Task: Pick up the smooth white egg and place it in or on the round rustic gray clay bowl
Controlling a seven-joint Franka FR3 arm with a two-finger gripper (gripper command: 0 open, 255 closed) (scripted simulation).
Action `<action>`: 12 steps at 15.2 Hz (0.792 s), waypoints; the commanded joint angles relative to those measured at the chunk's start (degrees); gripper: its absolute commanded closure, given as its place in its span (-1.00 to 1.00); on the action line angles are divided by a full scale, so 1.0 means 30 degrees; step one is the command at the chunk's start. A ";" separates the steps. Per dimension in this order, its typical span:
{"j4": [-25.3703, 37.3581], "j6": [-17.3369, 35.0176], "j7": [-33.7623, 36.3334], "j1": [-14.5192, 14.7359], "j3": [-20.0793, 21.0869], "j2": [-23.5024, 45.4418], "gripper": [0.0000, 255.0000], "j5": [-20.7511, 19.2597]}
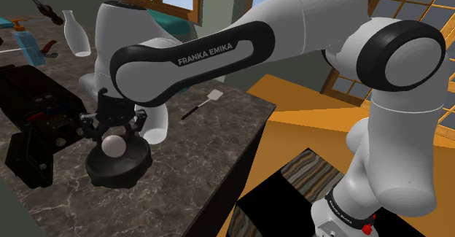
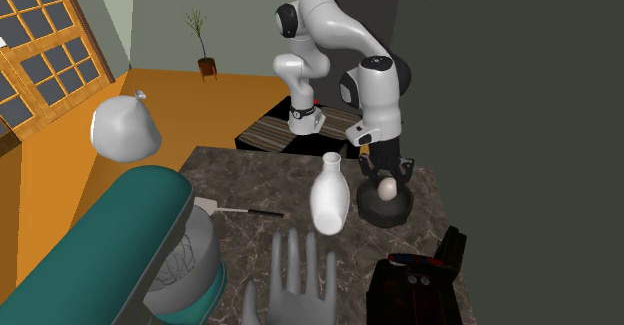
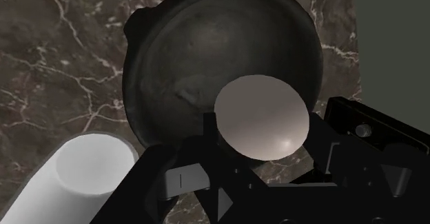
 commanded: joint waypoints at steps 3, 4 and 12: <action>-0.0125 0.0121 -0.0018 -0.0016 0.0000 -0.0017 1.00 0.0009; -0.0125 0.0121 -0.0018 -0.0016 0.0000 -0.0017 1.00 0.0009; -0.0124 0.0120 -0.0018 -0.0016 0.0000 -0.0017 -1.00 0.0009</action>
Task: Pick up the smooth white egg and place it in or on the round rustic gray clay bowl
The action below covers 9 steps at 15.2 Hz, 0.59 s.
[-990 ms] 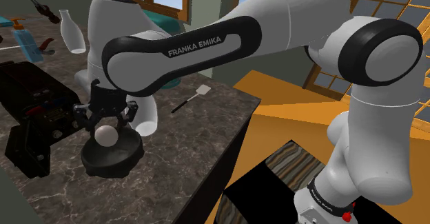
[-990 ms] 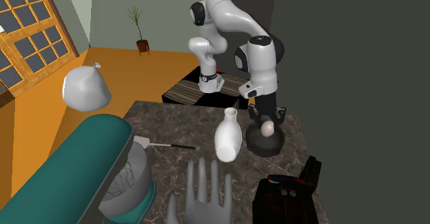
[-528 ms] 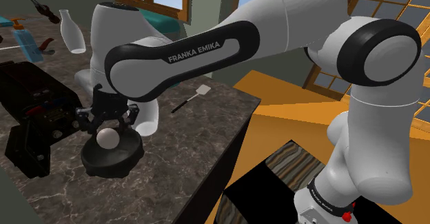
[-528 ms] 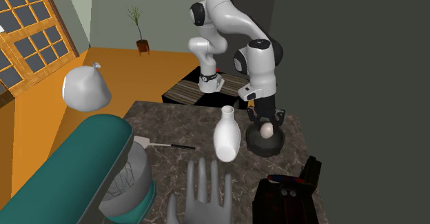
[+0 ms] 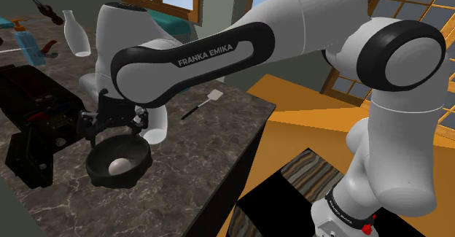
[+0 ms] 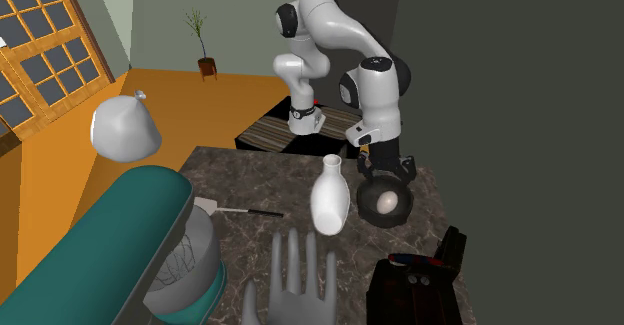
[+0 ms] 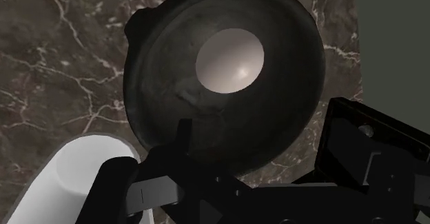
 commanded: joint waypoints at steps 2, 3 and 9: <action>0.0225 -0.0922 -0.0146 -0.0209 0.0085 -0.0713 -1.00 0.0254; 0.0383 -0.1401 -0.0215 -0.0306 0.0118 -0.1043 -1.00 0.0373; 0.0527 -0.1786 -0.0267 -0.0378 0.0138 -0.1290 -1.00 0.0464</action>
